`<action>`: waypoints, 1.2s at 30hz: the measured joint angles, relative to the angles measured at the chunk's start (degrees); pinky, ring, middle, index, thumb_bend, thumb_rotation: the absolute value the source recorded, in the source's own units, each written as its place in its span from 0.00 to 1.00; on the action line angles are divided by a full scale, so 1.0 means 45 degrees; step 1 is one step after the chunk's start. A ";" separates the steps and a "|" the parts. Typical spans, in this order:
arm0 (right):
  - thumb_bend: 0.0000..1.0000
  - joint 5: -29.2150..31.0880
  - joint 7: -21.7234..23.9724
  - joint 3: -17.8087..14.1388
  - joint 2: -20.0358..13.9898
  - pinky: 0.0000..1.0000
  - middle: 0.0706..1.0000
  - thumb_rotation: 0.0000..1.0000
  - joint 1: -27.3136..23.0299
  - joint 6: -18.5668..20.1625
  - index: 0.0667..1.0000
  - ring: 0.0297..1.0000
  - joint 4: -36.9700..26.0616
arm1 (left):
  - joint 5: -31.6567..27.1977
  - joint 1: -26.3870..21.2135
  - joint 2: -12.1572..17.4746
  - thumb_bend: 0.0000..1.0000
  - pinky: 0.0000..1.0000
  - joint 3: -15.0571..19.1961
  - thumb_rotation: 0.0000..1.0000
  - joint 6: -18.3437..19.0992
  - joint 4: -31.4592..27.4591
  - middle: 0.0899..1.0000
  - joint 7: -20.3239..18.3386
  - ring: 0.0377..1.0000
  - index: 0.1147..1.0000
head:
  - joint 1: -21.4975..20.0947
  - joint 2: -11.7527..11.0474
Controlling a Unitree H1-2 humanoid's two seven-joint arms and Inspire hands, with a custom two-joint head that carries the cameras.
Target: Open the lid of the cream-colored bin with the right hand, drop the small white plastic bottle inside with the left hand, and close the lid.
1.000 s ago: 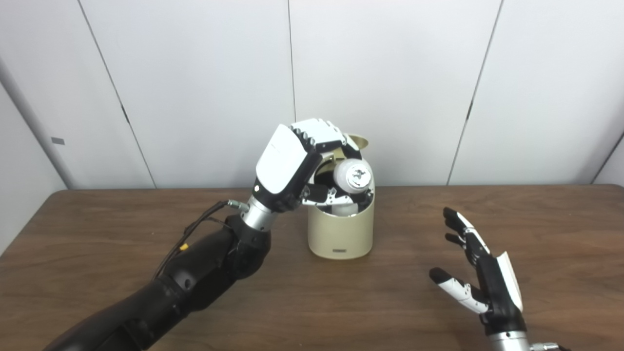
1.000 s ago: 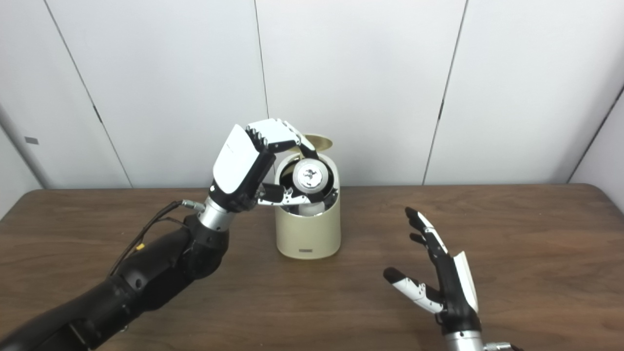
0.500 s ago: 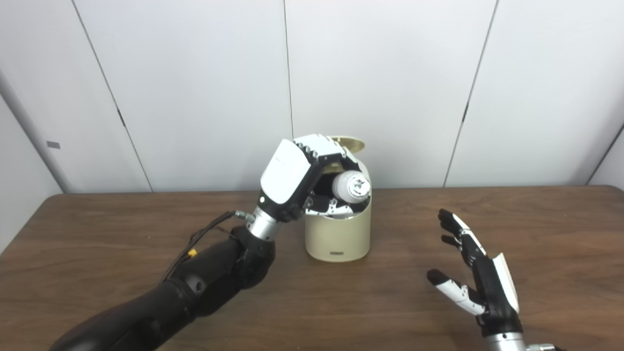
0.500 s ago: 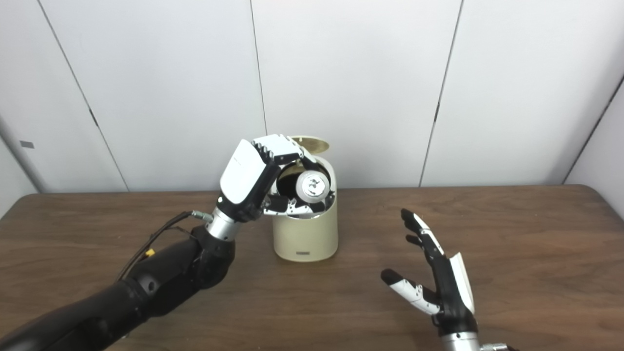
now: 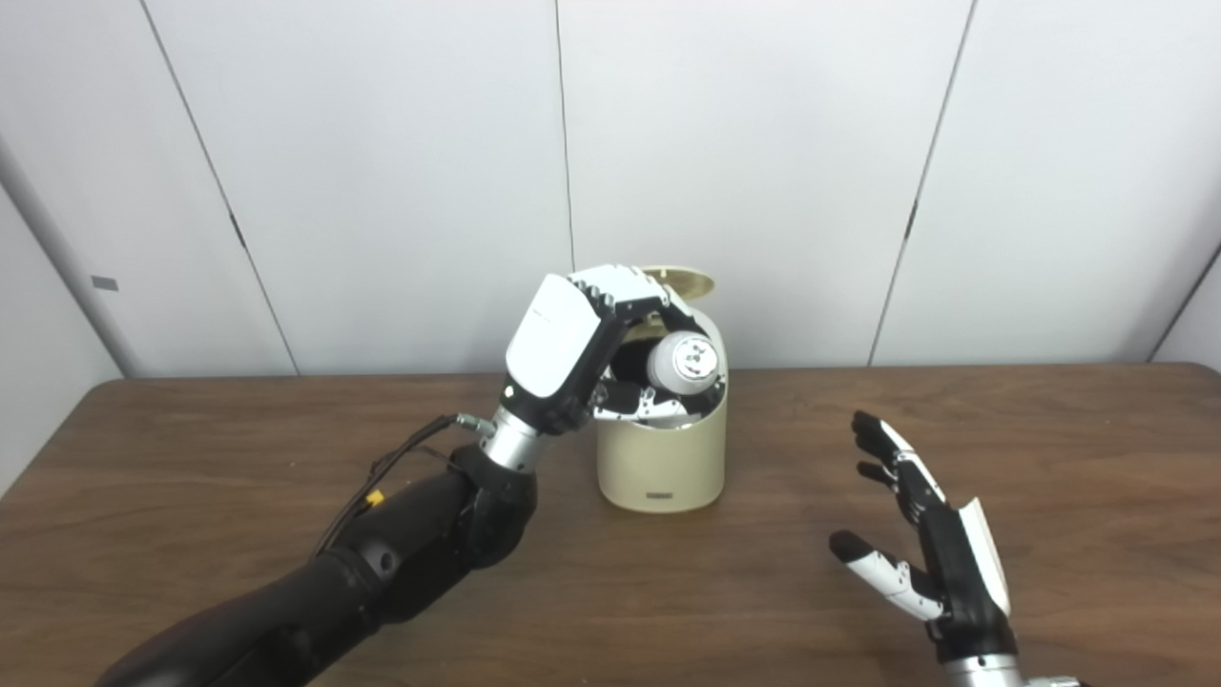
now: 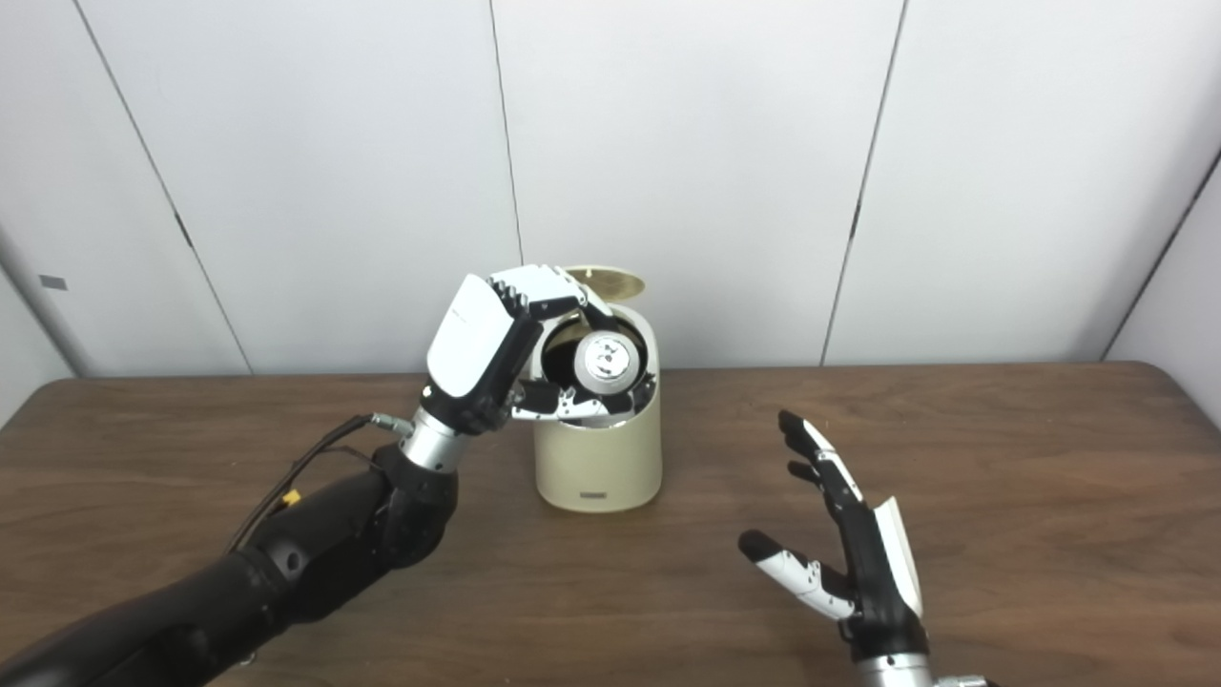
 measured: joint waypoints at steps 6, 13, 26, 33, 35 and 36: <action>0.85 -0.0006 0.0000 0.0004 0.0018 0.80 0.88 0.77 0.0072 0.0003 0.87 0.87 -0.0090 | -0.0402 0.0010 -0.0012 0.50 0.50 -0.0095 0.00 0.0000 0.0177 0.43 -0.0011 0.52 0.36 | 0.0058 -0.0020; 0.85 -0.0108 0.0000 0.0012 0.0029 0.81 0.88 0.77 0.0097 0.0003 0.87 0.88 -0.0125 | -0.0954 0.0041 -0.0035 0.52 0.56 -0.0051 0.00 0.0004 0.0295 0.46 -0.0505 0.59 0.39 | 0.0098 -0.0020; 0.83 -0.0210 0.0004 0.0019 0.0031 0.82 0.88 0.76 0.0123 0.0003 0.87 0.88 -0.0154 | -0.1289 0.0277 -0.0032 0.52 0.63 0.0543 0.06 0.0015 0.0115 0.59 -0.1622 0.64 0.43 | 0.0117 0.0000; 0.86 -0.0176 0.0004 0.0016 0.0039 0.82 0.88 0.76 0.0123 0.0004 0.87 0.88 -0.0153 | -0.1370 0.0279 -0.0031 0.52 0.62 0.0580 0.06 0.0015 0.0091 0.59 -0.1789 0.64 0.43 | 0.0117 0.0000; 0.86 -0.0151 0.0004 0.0015 0.0039 0.82 0.88 0.76 0.0123 0.0004 0.87 0.88 -0.0153 | -0.1384 0.0281 -0.0031 0.52 0.63 0.0636 0.06 0.0015 0.0085 0.59 -0.1912 0.64 0.43 | 0.0117 0.0000; 0.85 -0.0149 0.0004 0.0015 0.0039 0.81 0.88 0.76 0.0123 0.0004 0.87 0.88 -0.0153 | -0.1391 0.0284 -0.0031 0.52 0.63 0.0670 0.06 0.0015 0.0075 0.59 -0.1968 0.64 0.43 | 0.0117 0.0000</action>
